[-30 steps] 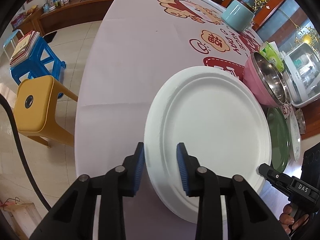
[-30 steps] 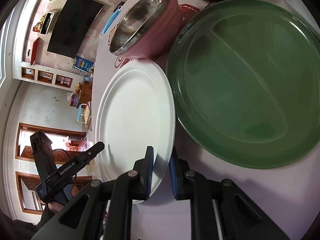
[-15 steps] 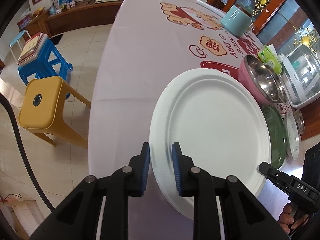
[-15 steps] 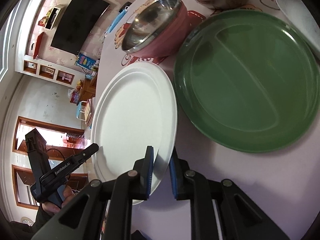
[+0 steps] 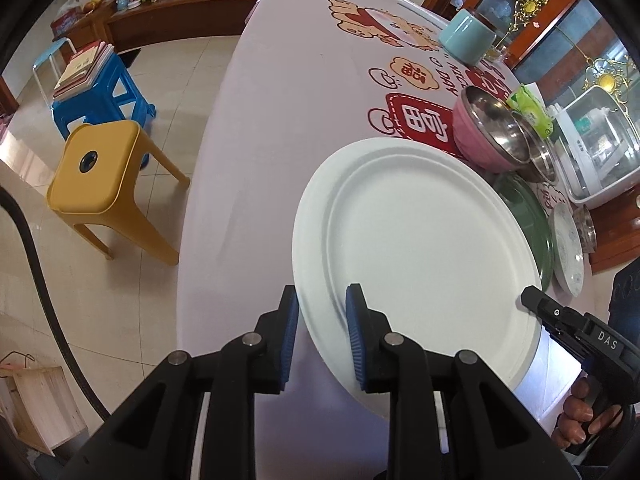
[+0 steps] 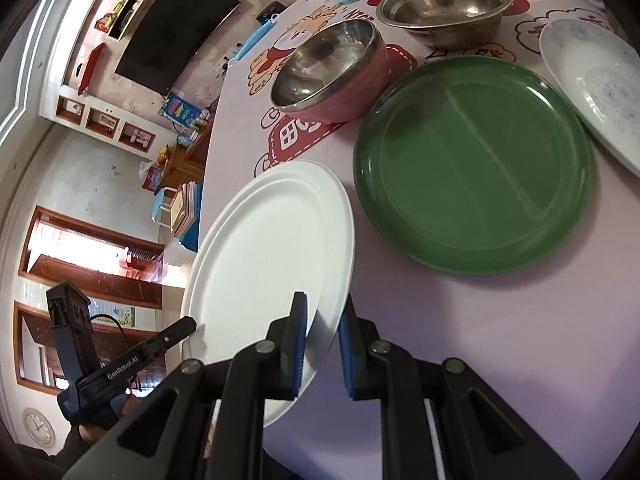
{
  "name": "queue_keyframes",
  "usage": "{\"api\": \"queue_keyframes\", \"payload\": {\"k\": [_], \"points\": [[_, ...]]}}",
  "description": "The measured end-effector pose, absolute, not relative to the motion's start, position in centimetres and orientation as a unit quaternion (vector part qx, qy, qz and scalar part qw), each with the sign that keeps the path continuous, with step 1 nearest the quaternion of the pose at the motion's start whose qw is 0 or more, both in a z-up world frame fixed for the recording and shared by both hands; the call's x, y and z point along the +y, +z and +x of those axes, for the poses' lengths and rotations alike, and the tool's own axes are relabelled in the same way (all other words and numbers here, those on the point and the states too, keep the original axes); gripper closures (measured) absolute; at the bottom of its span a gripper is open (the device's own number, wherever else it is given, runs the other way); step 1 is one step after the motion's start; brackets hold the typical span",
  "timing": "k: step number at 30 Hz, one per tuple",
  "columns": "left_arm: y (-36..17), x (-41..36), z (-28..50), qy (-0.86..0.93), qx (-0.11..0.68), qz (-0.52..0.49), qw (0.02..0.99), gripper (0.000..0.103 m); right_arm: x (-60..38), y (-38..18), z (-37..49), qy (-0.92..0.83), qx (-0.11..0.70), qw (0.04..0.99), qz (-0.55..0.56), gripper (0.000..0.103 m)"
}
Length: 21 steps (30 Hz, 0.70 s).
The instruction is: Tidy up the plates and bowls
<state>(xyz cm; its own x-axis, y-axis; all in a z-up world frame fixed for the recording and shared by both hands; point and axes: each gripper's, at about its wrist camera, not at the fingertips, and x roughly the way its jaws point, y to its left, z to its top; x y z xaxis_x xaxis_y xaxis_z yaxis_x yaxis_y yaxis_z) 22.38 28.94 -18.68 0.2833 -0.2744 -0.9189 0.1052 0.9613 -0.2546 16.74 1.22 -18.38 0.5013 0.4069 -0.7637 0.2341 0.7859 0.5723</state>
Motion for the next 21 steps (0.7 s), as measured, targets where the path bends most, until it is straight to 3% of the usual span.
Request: {"api": "queue_keyframes", "payload": {"k": [21], "points": [[-14.3, 20.0, 14.0, -0.183, 0.544, -0.025, 0.818, 0.081, -4.7, -14.8, 7.0, 0.013, 0.46, 0.856, 0.234, 0.086]]}}
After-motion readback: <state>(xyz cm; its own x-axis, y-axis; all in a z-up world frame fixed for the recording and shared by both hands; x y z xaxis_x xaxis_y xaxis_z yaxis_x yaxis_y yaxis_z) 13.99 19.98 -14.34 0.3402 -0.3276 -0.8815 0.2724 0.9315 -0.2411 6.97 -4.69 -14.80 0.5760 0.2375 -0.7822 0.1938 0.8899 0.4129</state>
